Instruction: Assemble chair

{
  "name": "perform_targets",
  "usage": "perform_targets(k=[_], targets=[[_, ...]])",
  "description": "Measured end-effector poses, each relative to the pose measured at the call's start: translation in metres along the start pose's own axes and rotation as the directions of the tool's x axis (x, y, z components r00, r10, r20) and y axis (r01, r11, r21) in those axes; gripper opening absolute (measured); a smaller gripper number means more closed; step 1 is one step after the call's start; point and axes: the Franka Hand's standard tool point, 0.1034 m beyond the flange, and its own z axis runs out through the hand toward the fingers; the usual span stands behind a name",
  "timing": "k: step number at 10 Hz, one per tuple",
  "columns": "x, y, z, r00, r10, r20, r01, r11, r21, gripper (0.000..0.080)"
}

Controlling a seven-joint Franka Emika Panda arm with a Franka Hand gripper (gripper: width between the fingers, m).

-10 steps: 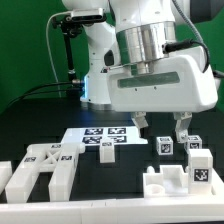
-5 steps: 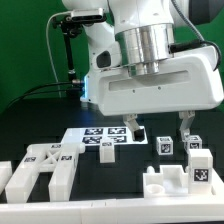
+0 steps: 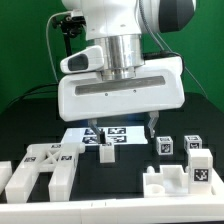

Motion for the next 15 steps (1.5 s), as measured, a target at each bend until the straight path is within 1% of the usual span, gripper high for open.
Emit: perform_targets(k=[1,2,3,4,5,6,7,8,9,11,12,13,14,15], targets=[[0.0,0.0,0.0,1.0,-0.024,0.0,0.024,1.0,-0.001,0.0649],[-0.003,-0.002,0.001,1.0,-0.013,0.021,0.013,1.0,0.006,0.0649],[-0.005,0.001,0.002,0.999,-0.017,0.029,0.017,1.0,0.007,0.0649],[-0.031,0.017,0.009,0.985,-0.026,0.17,0.022,0.999,0.027,0.0649],[-0.043,0.026,0.002,0.944,-0.042,0.326,0.039,0.999,0.016,0.0649],[-0.049,0.024,0.003,0.92,-0.045,0.39,0.044,0.999,0.011,0.0649],[-0.062,0.023,0.008,0.901,-0.051,0.431,0.05,0.999,0.016,0.0649],[-0.068,0.021,0.005,0.857,-0.049,0.514,0.039,0.999,0.029,0.0649],[-0.064,0.02,0.007,0.828,-0.052,0.559,0.039,0.999,0.036,0.0649],[-0.072,0.019,0.011,0.751,-0.057,0.658,0.033,0.998,0.048,0.0649],[-0.079,0.023,0.022,0.709,-0.05,0.703,0.029,0.999,0.042,0.0649],[-0.088,0.03,0.027,0.607,-0.029,0.794,0.017,1.0,0.024,0.0649],[-0.086,0.031,0.035,0.571,-0.012,0.821,0.008,1.0,0.009,0.0649],[-0.09,0.03,0.036,0.52,-0.009,0.854,0.004,1.0,0.009,0.0649]])
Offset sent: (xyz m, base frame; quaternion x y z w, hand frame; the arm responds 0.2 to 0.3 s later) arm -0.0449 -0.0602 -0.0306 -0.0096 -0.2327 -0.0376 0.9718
